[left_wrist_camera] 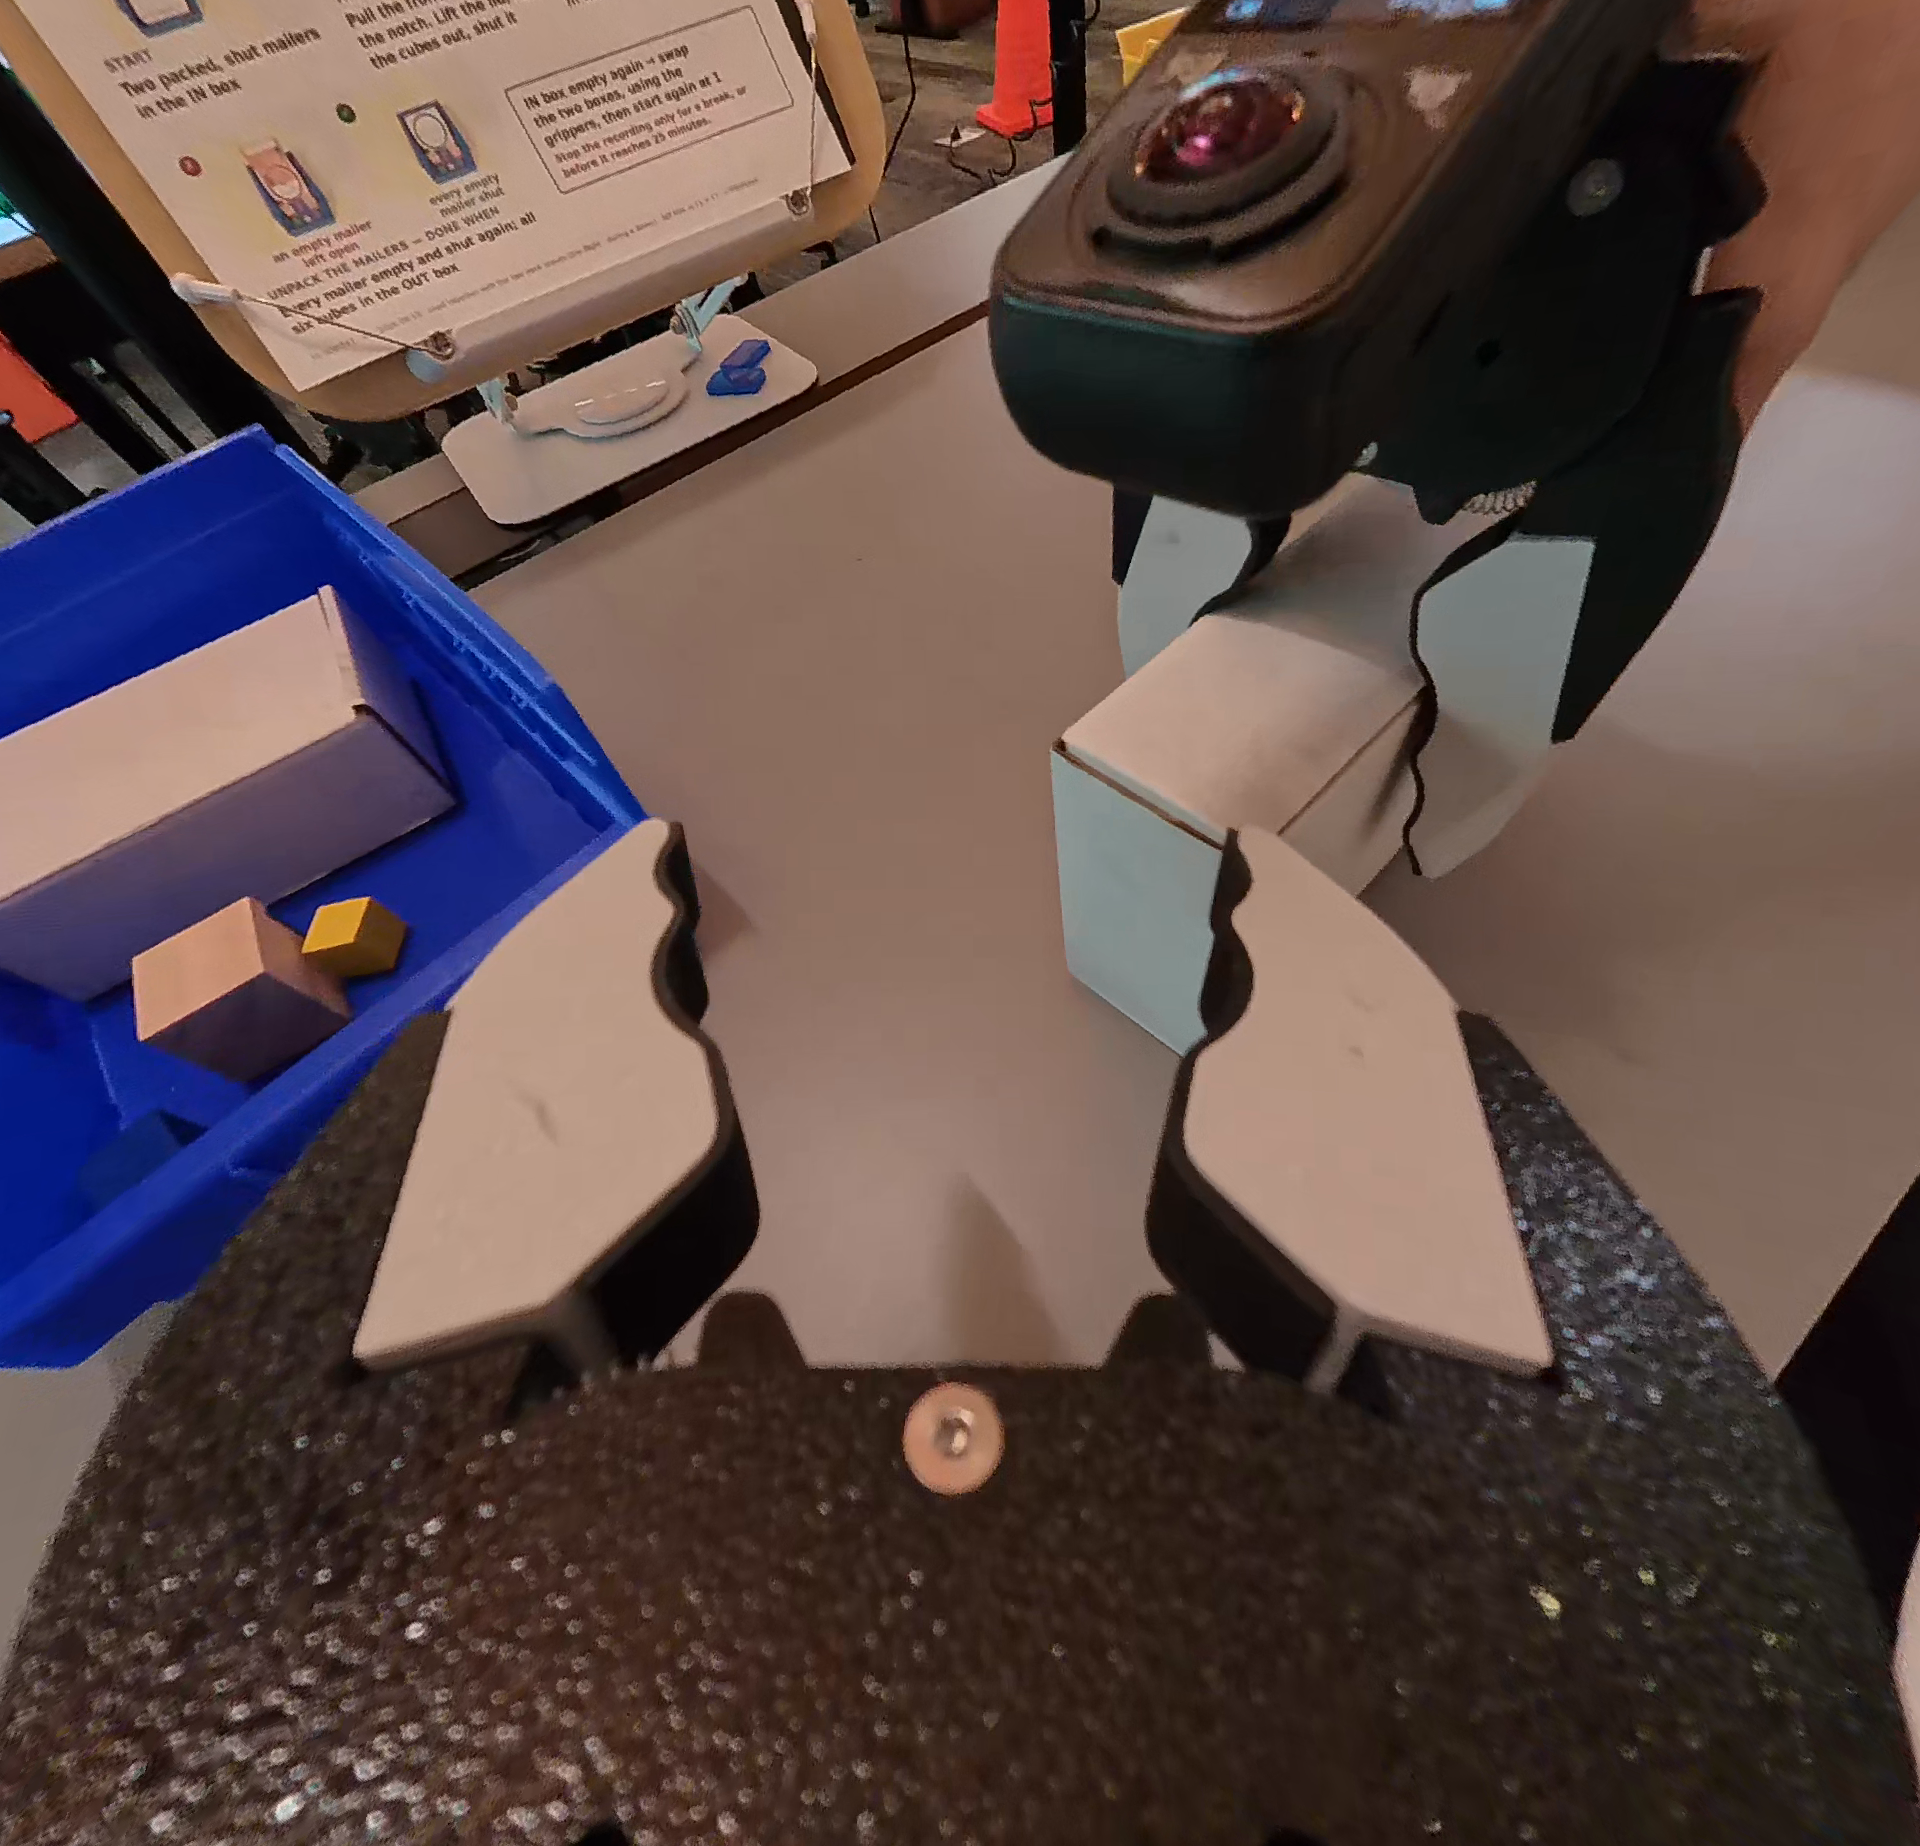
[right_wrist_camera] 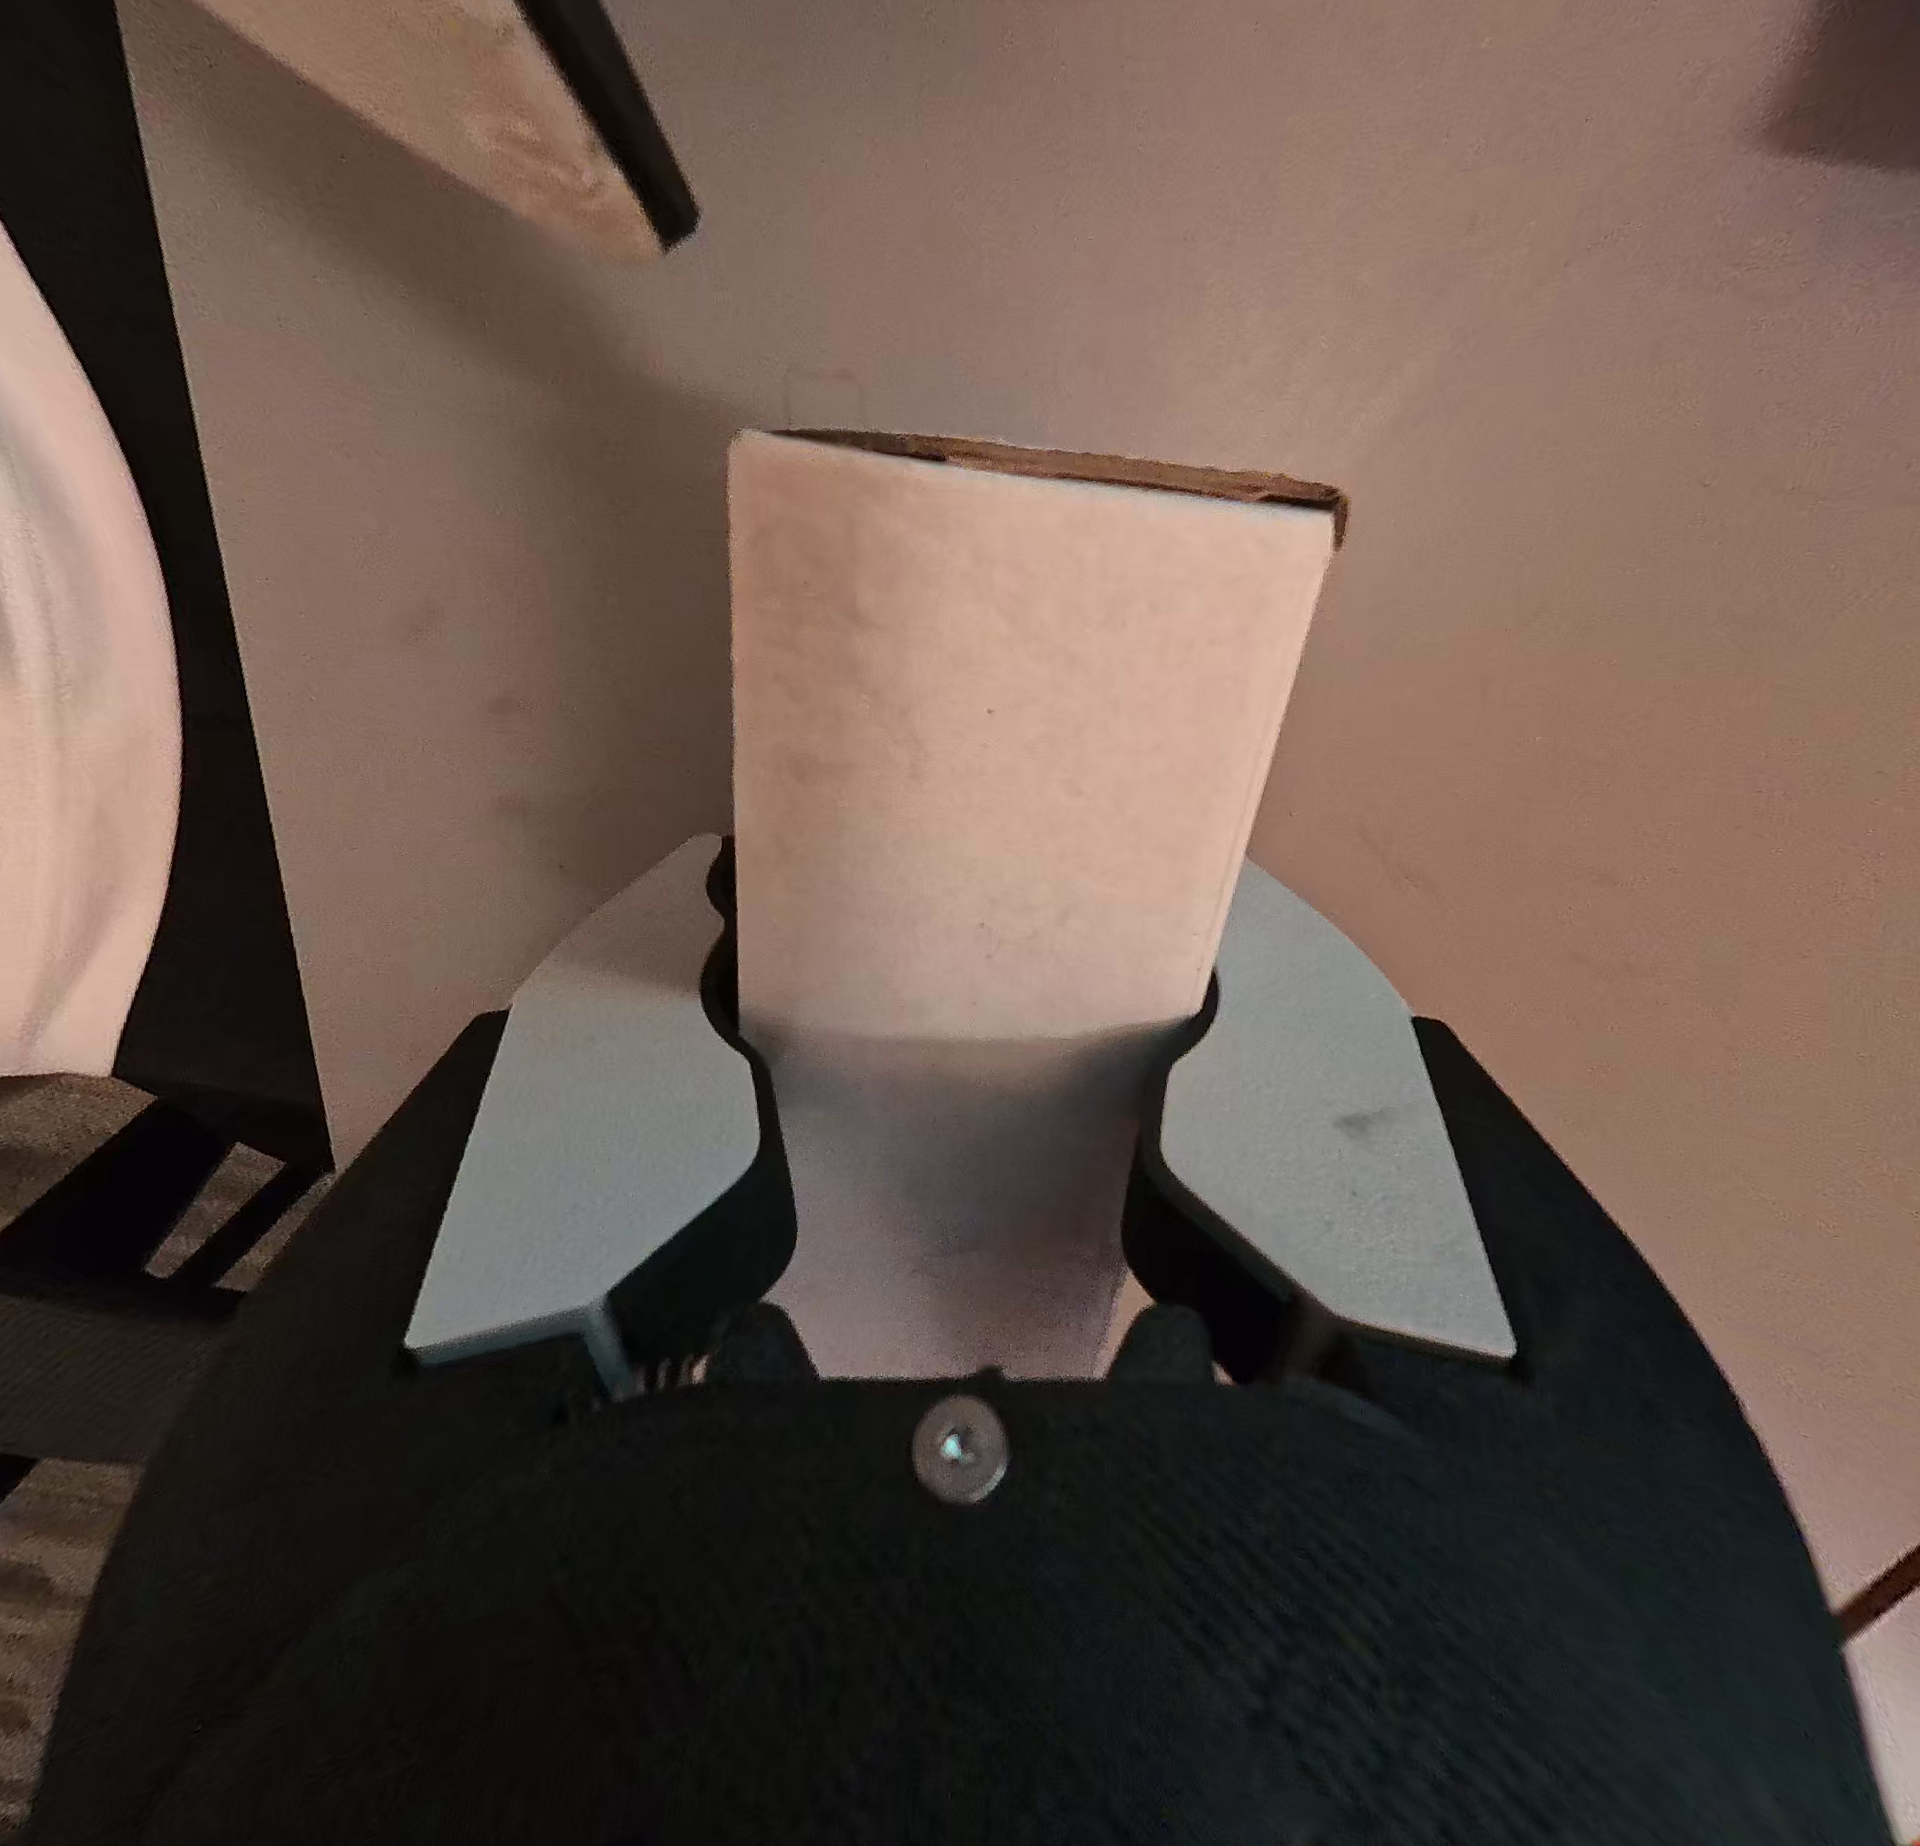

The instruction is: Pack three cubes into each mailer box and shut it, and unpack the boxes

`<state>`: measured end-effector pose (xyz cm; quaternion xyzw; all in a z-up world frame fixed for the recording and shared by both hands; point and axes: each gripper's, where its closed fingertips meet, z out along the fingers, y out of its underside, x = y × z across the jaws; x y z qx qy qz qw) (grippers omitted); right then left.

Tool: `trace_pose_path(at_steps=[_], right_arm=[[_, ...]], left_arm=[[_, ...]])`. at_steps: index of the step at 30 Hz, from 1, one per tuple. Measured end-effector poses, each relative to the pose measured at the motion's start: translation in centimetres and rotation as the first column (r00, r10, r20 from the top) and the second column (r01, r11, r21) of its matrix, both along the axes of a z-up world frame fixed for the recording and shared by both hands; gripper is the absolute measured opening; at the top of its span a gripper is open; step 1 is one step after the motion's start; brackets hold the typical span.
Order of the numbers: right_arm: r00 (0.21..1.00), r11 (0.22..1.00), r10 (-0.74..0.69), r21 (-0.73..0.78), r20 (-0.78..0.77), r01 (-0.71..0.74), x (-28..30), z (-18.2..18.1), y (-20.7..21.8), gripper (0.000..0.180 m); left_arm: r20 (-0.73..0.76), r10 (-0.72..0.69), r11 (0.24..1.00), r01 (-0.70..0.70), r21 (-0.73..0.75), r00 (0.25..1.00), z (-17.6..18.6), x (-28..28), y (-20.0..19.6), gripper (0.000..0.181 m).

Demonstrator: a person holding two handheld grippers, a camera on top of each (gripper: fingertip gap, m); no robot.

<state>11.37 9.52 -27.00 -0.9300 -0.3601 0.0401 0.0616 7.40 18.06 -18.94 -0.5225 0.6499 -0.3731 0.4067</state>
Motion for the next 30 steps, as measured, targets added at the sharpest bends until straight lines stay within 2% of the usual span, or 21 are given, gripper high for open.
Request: trace_pose_path(at_steps=[14,20,26,30], right_arm=[[0.999,0.999,0.041,0.017,0.004,-0.041,0.0,0.0,0.1,0.079],[0.990,0.994,0.097,0.042,0.103,-0.102,1.0,0.7,-1.3,0.078],[0.980,0.986,0.042,0.152,0.194,-0.073,4.4,5.4,-3.4,0.078],[0.958,0.971,-0.087,0.239,0.275,0.020,9.7,10.5,-6.3,0.078]], left_arm=[[-0.026,0.009,1.000,-0.009,-0.007,1.000,-0.3,0.1,-0.2,0.088],[-0.028,0.017,1.000,-0.017,0.000,0.999,-0.4,-0.1,0.2,0.086],[-0.038,0.023,1.000,-0.024,-0.011,0.999,-0.8,0.0,0.4,0.085],[-0.055,0.021,1.000,-0.021,-0.004,0.998,-1.4,0.0,0.2,0.084]])
